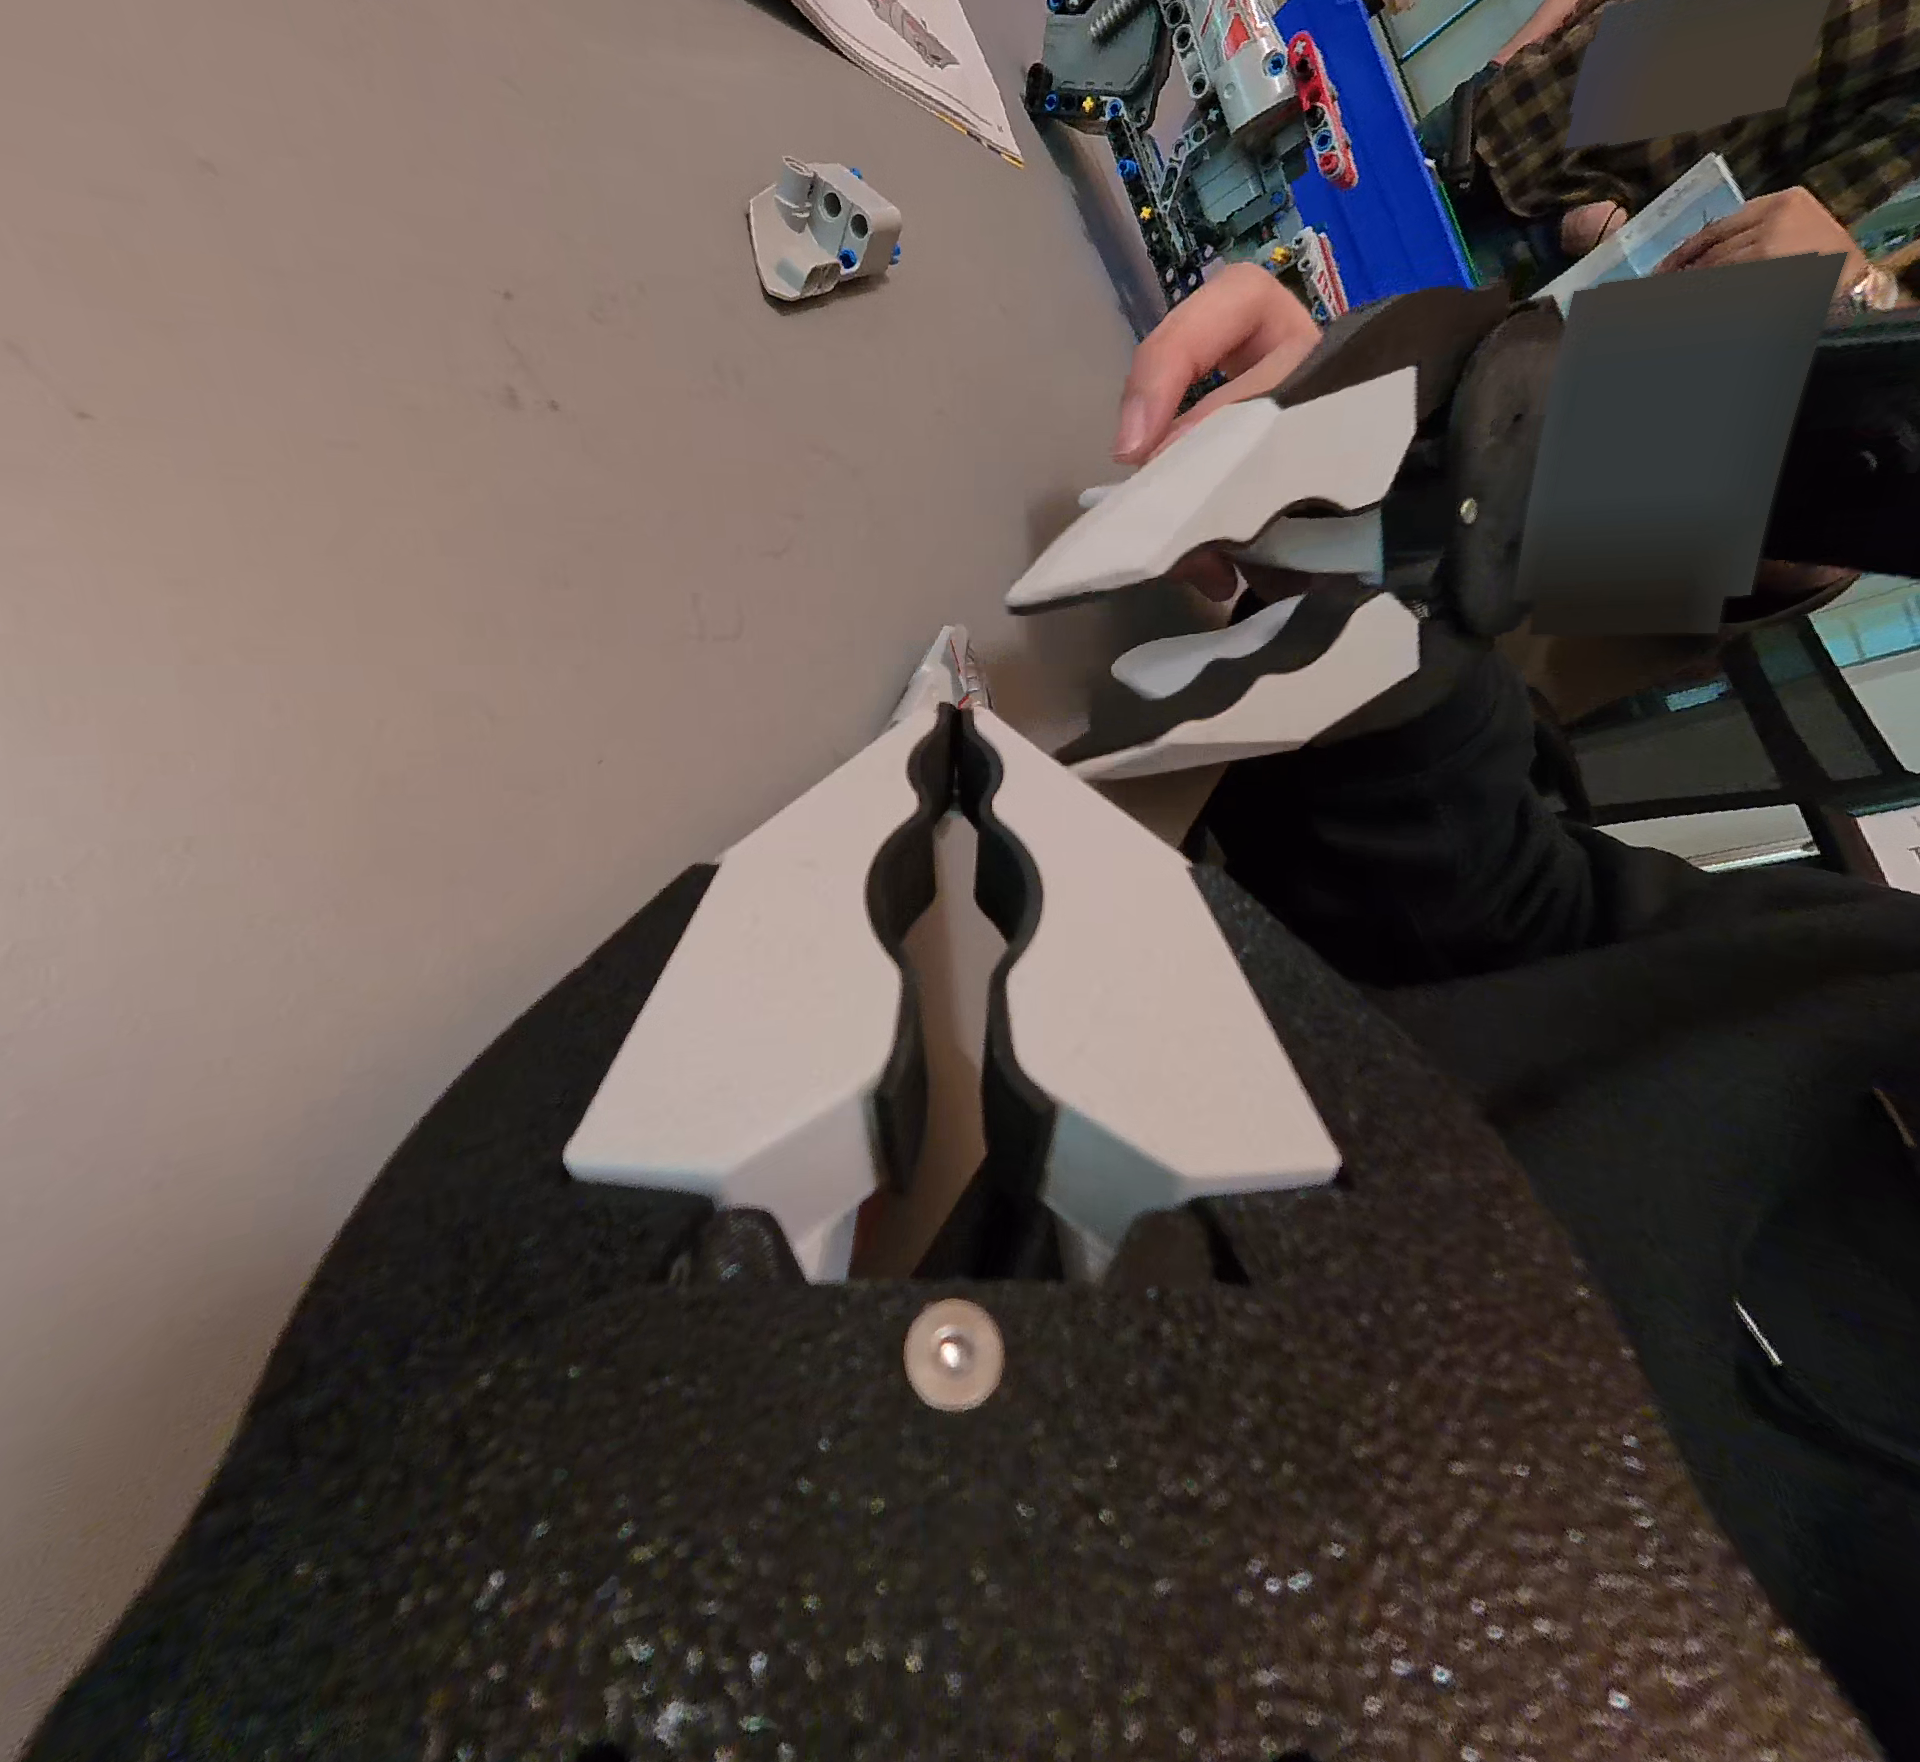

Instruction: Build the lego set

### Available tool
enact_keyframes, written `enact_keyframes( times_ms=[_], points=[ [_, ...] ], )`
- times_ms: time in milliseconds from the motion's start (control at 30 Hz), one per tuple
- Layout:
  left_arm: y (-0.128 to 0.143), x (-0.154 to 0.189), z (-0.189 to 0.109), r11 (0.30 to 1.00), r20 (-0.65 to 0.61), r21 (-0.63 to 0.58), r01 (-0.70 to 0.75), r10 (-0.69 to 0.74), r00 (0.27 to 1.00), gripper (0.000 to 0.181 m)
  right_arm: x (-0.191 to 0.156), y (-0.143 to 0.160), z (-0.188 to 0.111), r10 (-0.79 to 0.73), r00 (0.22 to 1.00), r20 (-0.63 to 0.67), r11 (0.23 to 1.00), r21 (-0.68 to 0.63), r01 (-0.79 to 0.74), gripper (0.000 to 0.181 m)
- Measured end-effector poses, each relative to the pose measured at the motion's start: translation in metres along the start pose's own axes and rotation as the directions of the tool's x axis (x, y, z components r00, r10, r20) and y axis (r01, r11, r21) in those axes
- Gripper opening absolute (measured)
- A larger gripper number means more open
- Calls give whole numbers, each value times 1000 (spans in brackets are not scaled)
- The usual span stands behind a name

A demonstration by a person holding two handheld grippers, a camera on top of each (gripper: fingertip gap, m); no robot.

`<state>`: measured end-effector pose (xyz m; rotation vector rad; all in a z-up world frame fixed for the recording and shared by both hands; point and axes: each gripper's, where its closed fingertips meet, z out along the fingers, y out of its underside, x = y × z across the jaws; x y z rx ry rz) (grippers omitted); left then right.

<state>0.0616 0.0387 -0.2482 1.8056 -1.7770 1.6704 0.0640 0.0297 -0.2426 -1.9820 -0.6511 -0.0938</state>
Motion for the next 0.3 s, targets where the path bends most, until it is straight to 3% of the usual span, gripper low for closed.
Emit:
enact_keyframes(
  times_ms=[300],
  points=[
    [0, 0, 0, 1000, 15, 4, 8, -8, 1000, 0, -11, 11, 8, -31, 999, 40, 996, -88, 35, 25]
  ],
)
